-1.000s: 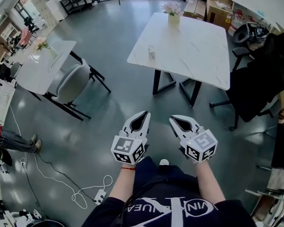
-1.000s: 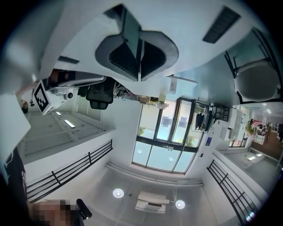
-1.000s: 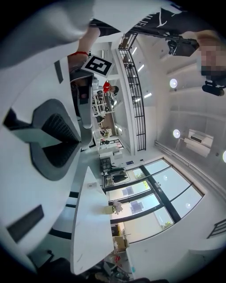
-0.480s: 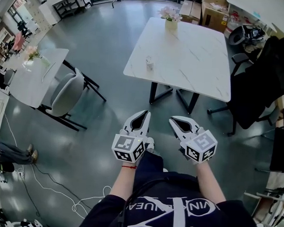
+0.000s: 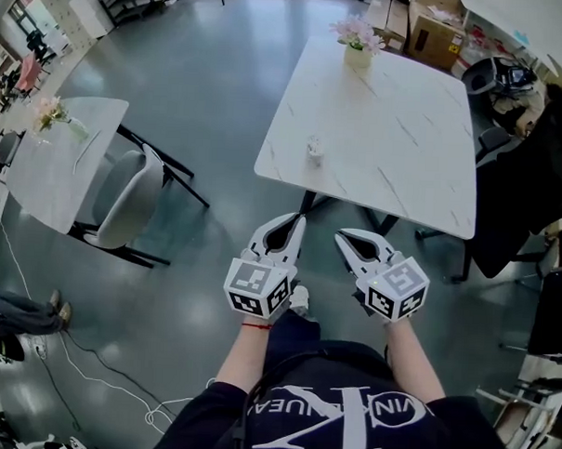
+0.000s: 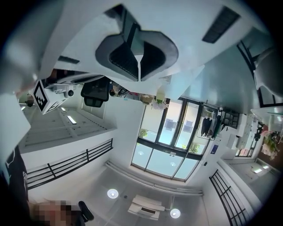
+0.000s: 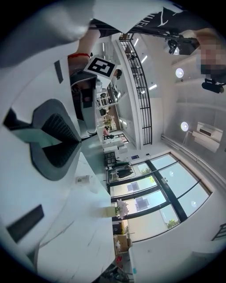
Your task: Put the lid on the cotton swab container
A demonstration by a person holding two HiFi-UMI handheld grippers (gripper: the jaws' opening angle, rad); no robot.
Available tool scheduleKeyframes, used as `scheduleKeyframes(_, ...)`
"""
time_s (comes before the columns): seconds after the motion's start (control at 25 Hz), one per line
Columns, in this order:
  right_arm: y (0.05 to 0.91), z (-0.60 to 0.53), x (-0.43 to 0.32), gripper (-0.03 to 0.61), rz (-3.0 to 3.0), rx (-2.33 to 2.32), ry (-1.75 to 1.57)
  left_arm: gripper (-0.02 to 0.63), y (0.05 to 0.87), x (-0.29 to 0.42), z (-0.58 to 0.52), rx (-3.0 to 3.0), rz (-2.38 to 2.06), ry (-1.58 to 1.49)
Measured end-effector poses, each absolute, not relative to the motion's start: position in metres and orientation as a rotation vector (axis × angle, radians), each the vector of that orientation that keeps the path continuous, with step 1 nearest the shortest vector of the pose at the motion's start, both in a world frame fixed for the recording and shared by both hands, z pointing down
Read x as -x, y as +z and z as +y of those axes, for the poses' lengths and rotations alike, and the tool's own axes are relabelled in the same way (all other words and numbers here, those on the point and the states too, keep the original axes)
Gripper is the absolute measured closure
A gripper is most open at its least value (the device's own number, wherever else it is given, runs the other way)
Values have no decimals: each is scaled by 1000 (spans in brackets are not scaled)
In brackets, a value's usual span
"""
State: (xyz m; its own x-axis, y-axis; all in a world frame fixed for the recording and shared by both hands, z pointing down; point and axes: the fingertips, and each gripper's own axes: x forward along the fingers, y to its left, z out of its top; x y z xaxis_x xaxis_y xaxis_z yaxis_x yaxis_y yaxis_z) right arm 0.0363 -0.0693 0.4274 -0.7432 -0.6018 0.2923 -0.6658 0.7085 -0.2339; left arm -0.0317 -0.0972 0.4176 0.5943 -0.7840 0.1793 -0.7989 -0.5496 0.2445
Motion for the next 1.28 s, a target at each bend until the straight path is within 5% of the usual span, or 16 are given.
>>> scheduleKeyframes(1.28, 476, -218, 1, 575, -2587, -983, 638, 609, 460, 47, -223, -2552, -1061, 155)
